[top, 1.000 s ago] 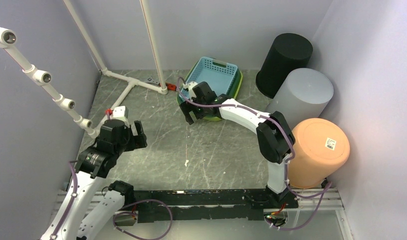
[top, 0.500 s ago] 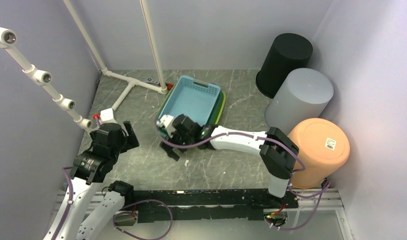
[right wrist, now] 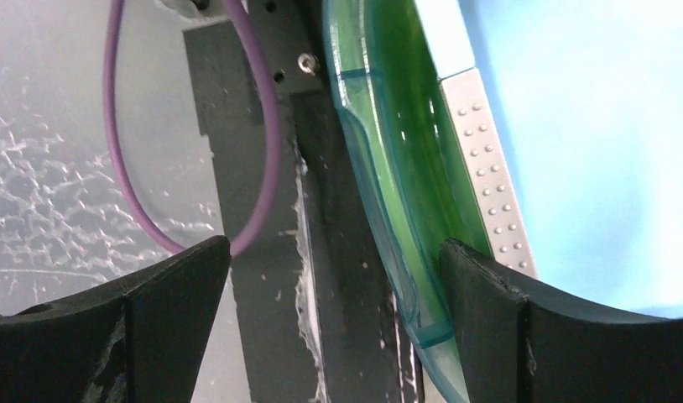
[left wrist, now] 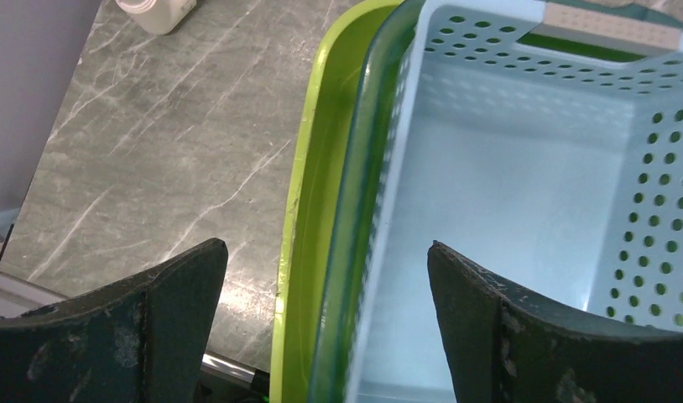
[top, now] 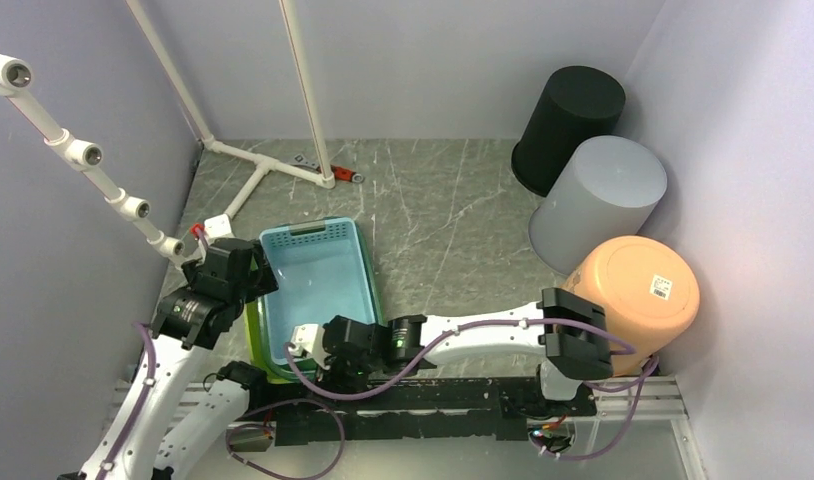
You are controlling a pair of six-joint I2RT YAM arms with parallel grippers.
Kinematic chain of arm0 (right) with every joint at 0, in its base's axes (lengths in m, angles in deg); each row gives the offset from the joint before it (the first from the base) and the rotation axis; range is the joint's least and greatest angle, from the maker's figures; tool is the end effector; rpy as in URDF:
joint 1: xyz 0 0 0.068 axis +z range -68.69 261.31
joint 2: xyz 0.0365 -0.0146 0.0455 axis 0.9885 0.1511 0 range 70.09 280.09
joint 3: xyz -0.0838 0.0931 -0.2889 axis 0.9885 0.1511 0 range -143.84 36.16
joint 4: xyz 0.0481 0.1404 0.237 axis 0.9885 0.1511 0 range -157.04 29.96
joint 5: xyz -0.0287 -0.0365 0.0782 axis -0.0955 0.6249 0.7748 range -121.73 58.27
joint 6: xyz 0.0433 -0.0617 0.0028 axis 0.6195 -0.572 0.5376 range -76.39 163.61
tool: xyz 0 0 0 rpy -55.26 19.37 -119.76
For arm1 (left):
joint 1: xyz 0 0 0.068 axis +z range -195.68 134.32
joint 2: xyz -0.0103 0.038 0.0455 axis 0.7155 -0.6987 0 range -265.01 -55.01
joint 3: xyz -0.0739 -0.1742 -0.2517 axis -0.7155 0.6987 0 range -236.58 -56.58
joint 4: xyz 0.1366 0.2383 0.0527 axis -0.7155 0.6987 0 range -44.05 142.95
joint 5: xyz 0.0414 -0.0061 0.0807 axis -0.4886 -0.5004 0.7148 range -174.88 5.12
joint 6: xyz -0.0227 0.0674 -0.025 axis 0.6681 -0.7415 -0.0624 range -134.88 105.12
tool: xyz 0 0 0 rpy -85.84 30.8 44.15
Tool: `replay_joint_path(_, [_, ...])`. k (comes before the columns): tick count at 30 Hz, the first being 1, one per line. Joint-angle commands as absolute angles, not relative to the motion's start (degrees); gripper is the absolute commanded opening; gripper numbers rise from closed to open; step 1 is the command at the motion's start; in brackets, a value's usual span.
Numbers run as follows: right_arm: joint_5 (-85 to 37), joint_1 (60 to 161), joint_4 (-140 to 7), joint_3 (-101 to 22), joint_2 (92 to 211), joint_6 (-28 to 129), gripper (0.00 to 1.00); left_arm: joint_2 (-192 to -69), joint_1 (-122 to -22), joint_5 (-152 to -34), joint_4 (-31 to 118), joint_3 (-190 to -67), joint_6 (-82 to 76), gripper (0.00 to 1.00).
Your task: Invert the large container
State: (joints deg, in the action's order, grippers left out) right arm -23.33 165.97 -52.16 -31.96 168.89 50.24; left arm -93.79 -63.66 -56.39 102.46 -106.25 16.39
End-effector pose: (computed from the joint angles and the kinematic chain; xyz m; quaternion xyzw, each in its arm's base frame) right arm 0.0299 0.4199 0.2360 -0.6028 0.6999 0.3171 0.2152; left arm 0.1231 -0.0081 0.3220 -0.1961 0.8807 0.0547 0.4276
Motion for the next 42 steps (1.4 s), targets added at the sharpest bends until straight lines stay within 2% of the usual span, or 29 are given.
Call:
replay_joint_path(1, [-27.89,165.36,-46.22,-29.76,164.73,55.25,0.99,-96.13,-63.43,-56.07,102.97,-108.43,18.42,0.94])
replay_joint_path(7, [-36.39,161.19,-47.27,-31.09,165.88,60.01,1.0,-97.98,-63.27,-57.26,102.71,-108.35,18.55,0.94])
replay_joint_path(12, [-34.71,156.14,-51.69,-29.42,167.91,64.57,1.0,-99.15,-63.17,-57.33,103.01,-108.42,19.14,0.94])
replay_joint_path(18, [-34.52,155.4,-50.55,-33.74,171.72,63.55,1.0,-99.7,-62.91,-58.0,102.72,-108.44,18.78,0.94])
replay_joint_path(26, [-32.0,155.57,-54.55,-28.98,164.86,62.09,1.0,-99.74,-62.65,-64.14,99.12,-107.67,14.65,0.94])
replay_joint_path(32, [-31.99,155.49,-54.56,-29.17,165.27,62.78,1.0,-99.19,-61.24,-69.32,96.61,-107.22,11.88,0.89])
replay_joint_path(35, [-33.81,155.49,-54.46,-30.06,165.18,63.62,1.0,-98.7,-59.77,-68.04,97.61,-107.78,12.43,0.83])
replay_joint_path(38, [-35.22,155.44,-55.75,-30.06,163.49,64.6,1.0,-97.11,-56.86,-66.79,98.14,-108.07,12.79,0.81])
replay_joint_path(40, [-36.2,155.34,-56.73,-29.86,162.11,65.9,1.0,-95.12,-54.52,-67.02,97.34,-107.69,12.81,0.84])
replay_joint_path(42, [-36.25,155.4,-57.59,-29.81,161.29,66.85,1.0,-92.35,-53.11,-67.22,96.15,-106.52,12.73,0.92])
